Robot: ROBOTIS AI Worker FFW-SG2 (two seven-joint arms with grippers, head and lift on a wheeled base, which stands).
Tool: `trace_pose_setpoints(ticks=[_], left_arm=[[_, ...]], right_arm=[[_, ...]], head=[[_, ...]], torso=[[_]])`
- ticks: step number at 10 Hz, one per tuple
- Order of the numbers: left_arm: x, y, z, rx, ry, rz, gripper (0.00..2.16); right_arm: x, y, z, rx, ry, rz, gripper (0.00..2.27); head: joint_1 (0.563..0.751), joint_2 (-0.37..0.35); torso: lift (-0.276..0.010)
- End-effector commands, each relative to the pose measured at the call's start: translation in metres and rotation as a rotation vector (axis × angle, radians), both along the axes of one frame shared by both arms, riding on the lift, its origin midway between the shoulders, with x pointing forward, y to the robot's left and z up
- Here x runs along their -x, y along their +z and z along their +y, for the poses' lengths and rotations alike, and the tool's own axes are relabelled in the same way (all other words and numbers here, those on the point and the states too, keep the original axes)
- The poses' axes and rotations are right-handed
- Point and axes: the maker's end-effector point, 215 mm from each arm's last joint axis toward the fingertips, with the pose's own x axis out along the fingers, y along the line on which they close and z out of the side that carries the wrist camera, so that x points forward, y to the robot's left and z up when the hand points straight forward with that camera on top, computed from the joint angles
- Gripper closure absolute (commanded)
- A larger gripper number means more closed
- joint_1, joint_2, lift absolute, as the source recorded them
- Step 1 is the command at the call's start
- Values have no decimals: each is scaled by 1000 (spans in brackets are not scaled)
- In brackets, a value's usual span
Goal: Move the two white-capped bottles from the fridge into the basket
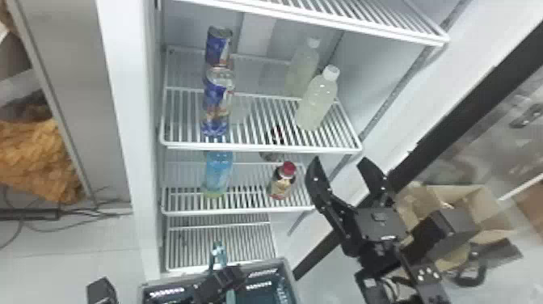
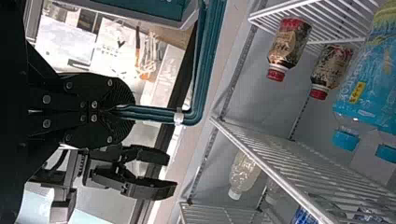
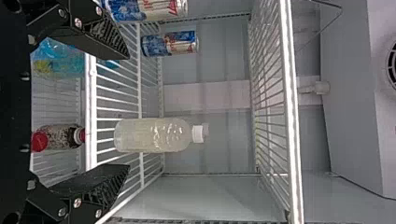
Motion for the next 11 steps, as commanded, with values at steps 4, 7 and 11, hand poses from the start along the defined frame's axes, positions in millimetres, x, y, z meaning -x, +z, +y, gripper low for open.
trace_pose_setpoints(ticks=[4, 7, 11], left_arm=[[-1, 0, 1, 3, 6, 1, 1161], [-2, 2, 0, 5, 5, -3, 1161], [-3, 4, -2, 9, 0, -9, 1161]], right_arm=[[-29, -19, -11, 18, -16, -16, 231], [-53, -26, -14, 35, -21, -40, 205], [-81, -30, -18, 45, -28, -64, 130]], head=[[695, -350], [695, -350], [695, -350]], torso=[[0], [0], [0]])
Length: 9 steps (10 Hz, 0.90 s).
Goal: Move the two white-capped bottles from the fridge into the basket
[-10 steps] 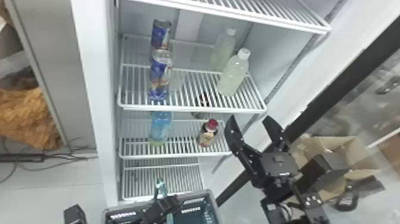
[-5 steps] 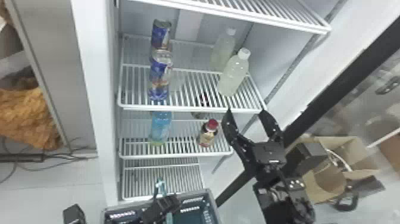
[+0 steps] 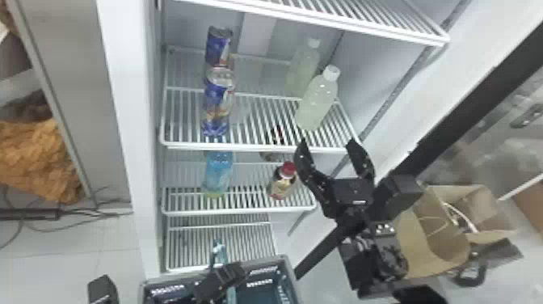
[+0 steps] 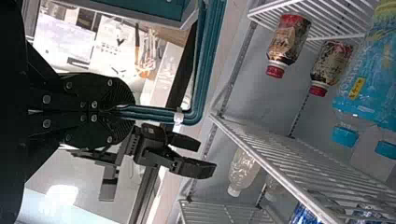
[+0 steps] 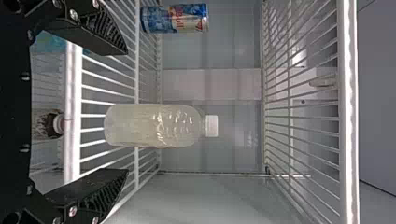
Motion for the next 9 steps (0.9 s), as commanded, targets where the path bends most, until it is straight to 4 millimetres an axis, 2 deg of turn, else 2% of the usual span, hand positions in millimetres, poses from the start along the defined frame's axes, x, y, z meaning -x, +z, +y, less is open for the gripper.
trace_pose_setpoints(ticks=[1, 4, 9], left_arm=[[-1, 1, -1, 1, -3, -4, 1161], [0, 2, -3, 2, -7, -6, 1161], [0, 3, -3, 5, -8, -5, 1161]], right_arm=[[-12, 3, 1, 10, 3, -15, 50], [-37, 2, 0, 16, 0, -39, 44], [-71, -2, -16, 33, -37, -65, 42]], head=[[695, -350], [695, -350], [695, -350]], torso=[[0], [0], [0]])
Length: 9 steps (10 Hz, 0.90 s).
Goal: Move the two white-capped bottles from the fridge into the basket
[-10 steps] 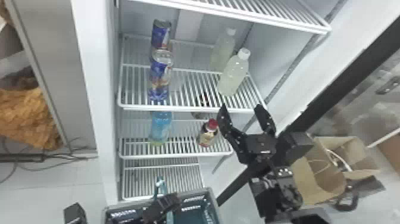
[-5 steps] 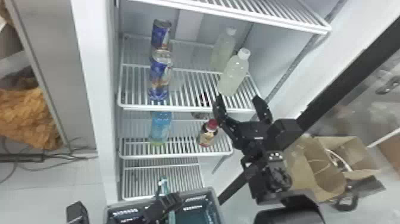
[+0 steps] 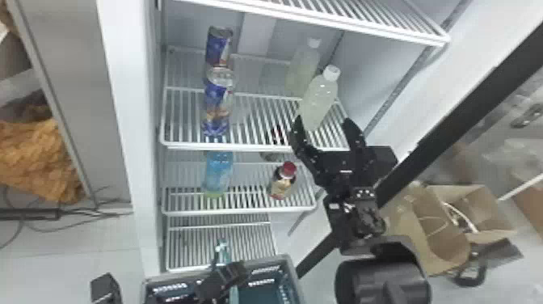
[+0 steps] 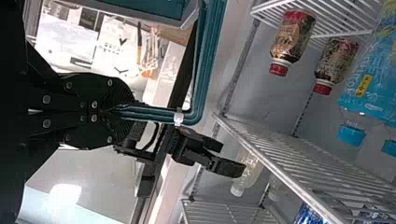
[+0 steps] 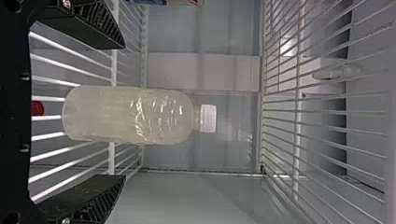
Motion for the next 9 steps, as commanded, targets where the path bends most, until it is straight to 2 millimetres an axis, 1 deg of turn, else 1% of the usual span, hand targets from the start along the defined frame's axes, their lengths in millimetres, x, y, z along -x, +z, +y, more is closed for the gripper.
trace_pose_setpoints(ticks=[1, 3, 7, 8, 9], left_arm=[[-1, 1, 0, 0, 0, -2, 1161], [0, 1, -1, 1, -2, -2, 1161], [-3, 3, -2, 1, -3, -9, 1159], [-3, 3, -2, 1, -3, -9, 1161], [-3, 3, -2, 2, 0, -8, 1161]], right_arm=[[-11, -1, -3, -1, -6, -5, 44], [-24, -2, -6, -1, -12, -13, 65], [-53, 6, -12, -5, -23, -41, 121], [-56, 3, -13, -6, -25, -36, 205], [-58, -1, -15, -21, -26, -29, 403]], head=[[695, -350], [695, -350], [695, -350], [695, -350], [695, -350]], torso=[[0], [0], [0], [0], [0]])
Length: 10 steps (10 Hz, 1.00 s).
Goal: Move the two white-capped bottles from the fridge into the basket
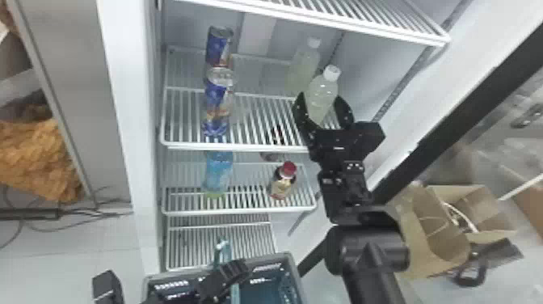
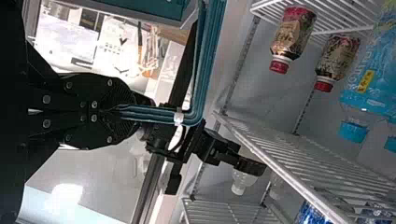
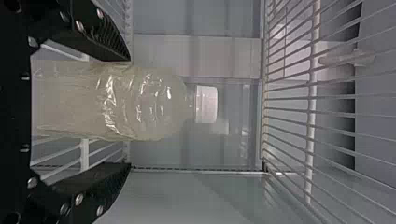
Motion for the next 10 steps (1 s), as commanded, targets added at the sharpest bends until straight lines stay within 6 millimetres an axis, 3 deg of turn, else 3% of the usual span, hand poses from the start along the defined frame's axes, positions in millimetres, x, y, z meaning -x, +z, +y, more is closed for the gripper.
trace_pose_setpoints(ticks=[1, 2, 3, 6, 10], left_arm=[[0, 0, 0, 1, 1, 0, 1161], [0, 0, 0, -1, 1, 1, 1161], [0, 0, 0, 1, 1, 0, 1161], [-1, 1, 0, 1, 1, -2, 1161], [-2, 1, 0, 2, 4, -2, 1161]], right_arm=[[-3, -3, -1, -8, 0, 6, 703], [-3, -1, -1, -8, 1, 1, 944], [-3, 2, -1, -14, 2, -7, 992], [2, 17, 1, -40, 9, -38, 992], [32, 36, 11, -81, 41, -27, 992]], head=[[695, -350], [695, -350], [695, -350], [695, -350], [695, -350]], torso=[[0], [0], [0], [0], [0]])
